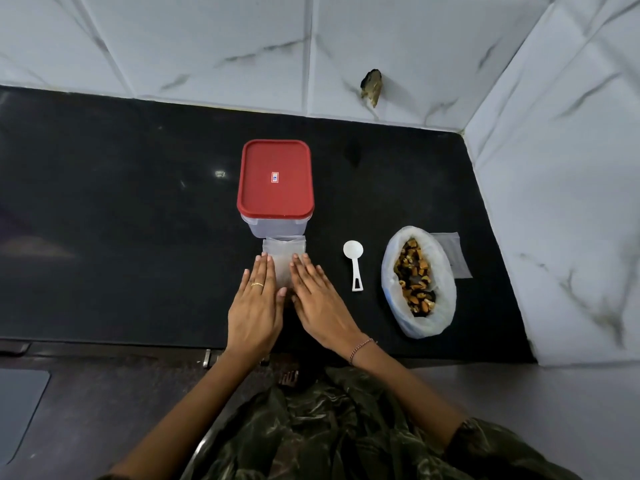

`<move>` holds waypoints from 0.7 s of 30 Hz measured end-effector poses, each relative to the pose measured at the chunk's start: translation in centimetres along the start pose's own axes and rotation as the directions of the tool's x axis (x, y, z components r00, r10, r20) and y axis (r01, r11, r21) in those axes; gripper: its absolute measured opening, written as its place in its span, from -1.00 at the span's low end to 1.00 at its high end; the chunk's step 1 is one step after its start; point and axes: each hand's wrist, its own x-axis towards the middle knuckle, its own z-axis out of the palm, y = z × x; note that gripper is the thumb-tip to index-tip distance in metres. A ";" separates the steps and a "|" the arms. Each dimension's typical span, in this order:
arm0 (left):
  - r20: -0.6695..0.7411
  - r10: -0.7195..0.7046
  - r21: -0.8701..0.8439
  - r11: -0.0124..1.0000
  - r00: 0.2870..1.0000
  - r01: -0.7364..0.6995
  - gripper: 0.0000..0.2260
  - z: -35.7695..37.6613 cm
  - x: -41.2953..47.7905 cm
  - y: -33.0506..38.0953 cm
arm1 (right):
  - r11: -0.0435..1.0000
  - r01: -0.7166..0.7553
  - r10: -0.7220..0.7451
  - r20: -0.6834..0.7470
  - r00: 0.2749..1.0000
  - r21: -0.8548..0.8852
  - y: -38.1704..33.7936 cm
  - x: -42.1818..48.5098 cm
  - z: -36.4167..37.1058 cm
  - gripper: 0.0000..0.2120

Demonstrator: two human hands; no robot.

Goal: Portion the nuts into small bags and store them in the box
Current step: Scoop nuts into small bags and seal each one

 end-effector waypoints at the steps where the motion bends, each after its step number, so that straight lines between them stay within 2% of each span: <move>1: -0.010 0.010 -0.009 1.000 1.000 -0.010 -0.43 -0.2 0.3 0.3 | 1.000 -0.012 0.012 -0.009 1.000 0.001 0.1 0.0 -0.3 -0.48; 7: -0.030 0.081 -0.089 0.993 0.996 -0.083 -0.44 -0.9 2.2 3.4 | 0.995 -0.099 0.097 -0.087 0.991 -0.011 1.5 -0.3 -3.1 -0.48; 11: -0.012 0.098 -0.290 0.952 0.995 -0.097 -0.41 -1.3 4.1 7.4 | 0.991 -0.113 0.095 -0.214 0.972 -0.075 3.5 -1.2 -6.3 -0.52; 16: 0.000 0.113 -0.444 0.890 0.994 -0.102 -0.46 -1.5 8.7 13.8 | 0.963 -0.243 0.268 -0.428 0.863 0.114 7.8 -2.4 -10.5 -0.62; 19: 0.102 0.179 -0.601 0.795 0.979 -0.082 -0.57 -1.3 10.7 18.4 | 0.927 -0.311 0.374 -0.480 0.793 0.207 11.1 -3.6 -12.2 -0.65; 21: 0.203 0.202 -0.693 0.721 0.958 -0.005 -0.64 -1.2 11.5 21.2 | 0.893 -0.376 0.451 -0.457 0.767 0.248 13.4 -4.5 -12.9 -0.65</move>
